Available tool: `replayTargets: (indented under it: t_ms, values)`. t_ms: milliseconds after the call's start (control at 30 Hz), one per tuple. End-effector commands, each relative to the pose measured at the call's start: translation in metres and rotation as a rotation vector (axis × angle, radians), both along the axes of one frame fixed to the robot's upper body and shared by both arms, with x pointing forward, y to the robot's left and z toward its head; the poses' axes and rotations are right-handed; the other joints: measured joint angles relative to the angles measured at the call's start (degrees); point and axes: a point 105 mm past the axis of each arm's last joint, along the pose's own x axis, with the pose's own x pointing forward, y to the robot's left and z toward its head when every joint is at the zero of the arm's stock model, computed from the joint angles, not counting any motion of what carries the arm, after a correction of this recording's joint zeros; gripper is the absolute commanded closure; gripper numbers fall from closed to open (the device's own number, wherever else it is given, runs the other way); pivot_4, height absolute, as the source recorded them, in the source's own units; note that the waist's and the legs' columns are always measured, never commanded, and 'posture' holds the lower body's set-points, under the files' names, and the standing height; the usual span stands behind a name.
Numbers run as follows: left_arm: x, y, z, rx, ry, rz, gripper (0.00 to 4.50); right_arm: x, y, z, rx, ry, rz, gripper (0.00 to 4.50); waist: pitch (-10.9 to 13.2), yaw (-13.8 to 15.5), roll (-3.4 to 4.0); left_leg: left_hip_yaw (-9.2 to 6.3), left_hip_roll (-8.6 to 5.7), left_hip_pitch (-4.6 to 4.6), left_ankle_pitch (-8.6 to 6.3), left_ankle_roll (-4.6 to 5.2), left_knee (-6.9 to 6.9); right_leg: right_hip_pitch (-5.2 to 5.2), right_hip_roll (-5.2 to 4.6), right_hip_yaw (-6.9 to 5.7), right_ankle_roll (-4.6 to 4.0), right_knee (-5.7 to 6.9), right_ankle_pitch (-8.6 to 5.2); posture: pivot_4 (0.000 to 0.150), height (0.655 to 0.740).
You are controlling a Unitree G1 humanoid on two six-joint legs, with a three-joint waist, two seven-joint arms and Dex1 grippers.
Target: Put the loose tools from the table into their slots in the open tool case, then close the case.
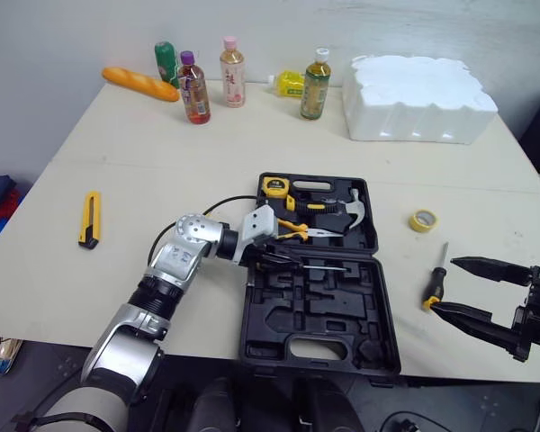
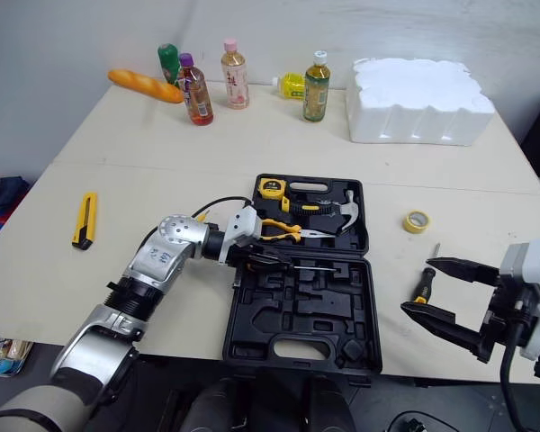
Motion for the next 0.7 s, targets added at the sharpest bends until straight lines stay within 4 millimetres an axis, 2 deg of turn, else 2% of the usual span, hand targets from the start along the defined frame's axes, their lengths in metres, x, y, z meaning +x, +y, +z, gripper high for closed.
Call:
replayTargets:
  t_ms: [33, 200, 367, 567, 700]
  values:
    - [0.002, -0.004, 0.001, 0.039, -0.044, -0.007, 4.48, -0.001, -0.001, 0.003, -0.007, -0.013, -0.005, 0.00, 0.0, 0.0, 0.00, 0.00, 0.00, 0.00, -0.01, 0.01, 0.00, 0.00, 0.00, 0.00, 0.00, 0.00, 0.00, 0.150, 0.7355]
    - [-0.003, 0.001, -0.022, 0.198, -0.019, -0.027, 4.48, -0.001, -0.002, 0.001, -0.009, -0.009, -0.013, 0.00, 0.0, 0.1, 0.02, -0.01, -0.03, 0.05, -0.06, 0.10, 0.00, 0.07, -0.01, -0.02, 0.00, -0.02, 0.00, 0.150, 0.7355]
    - [0.003, 0.009, -0.045, 0.353, -0.044, 0.004, 4.48, -0.003, -0.003, -0.002, -0.012, -0.002, -0.022, 0.00, -0.1, 0.3, 0.13, -0.04, -0.01, 0.32, -0.18, 0.21, -0.01, 0.37, -0.01, -0.04, -0.01, -0.09, 0.00, 0.150, 0.7355]
    - [0.006, 0.013, -0.060, 0.472, -0.127, 0.001, 4.48, -0.005, -0.003, -0.004, -0.015, 0.006, -0.026, 0.00, -0.9, 0.6, 0.44, -0.01, 0.05, 1.11, -0.59, 0.39, -0.10, 1.30, -0.33, -0.09, -0.05, -0.57, -0.03, 0.150, 0.7355]
    - [0.000, 0.015, -0.064, 0.512, -0.132, -0.028, 4.48, -0.005, -0.004, -0.005, -0.016, 0.008, -0.029, 0.00, -1.5, 0.7, 0.51, 0.08, -0.02, 1.23, -0.62, 0.48, -0.28, 1.46, -0.63, -0.16, -0.23, -0.93, -0.12, 0.150, 0.7355]
